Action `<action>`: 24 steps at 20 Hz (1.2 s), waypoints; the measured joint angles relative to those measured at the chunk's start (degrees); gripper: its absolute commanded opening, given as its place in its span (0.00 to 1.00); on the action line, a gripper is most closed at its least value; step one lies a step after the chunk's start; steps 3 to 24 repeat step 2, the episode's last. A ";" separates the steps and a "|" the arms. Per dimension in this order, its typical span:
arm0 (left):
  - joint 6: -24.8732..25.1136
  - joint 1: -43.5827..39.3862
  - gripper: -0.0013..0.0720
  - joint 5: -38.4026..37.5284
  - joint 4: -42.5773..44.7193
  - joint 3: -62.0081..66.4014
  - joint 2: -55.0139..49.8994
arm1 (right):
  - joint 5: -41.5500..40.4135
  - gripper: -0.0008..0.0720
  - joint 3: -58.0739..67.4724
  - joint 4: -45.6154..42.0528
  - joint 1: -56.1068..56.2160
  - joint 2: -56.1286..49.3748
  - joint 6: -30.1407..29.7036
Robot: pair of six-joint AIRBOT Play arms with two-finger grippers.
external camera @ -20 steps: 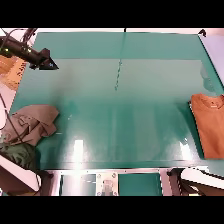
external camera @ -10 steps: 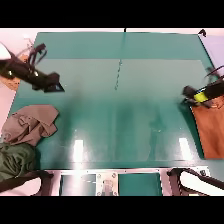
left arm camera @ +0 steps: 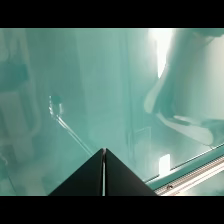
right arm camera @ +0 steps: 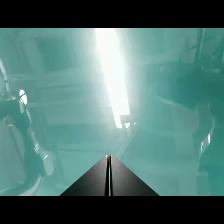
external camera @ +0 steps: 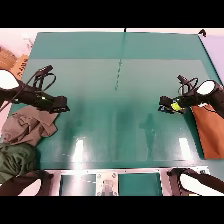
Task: Fold the shirts.
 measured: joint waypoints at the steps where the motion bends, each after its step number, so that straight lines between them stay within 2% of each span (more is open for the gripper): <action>1: 0.00 -0.04 0.05 0.28 0.11 -0.20 0.17 | -0.20 0.03 -0.11 0.07 0.15 0.00 -0.11; 24: -0.02 -0.13 0.05 0.44 0.02 -0.35 0.28 | -0.31 0.03 -0.17 0.13 0.24 0.00 -0.17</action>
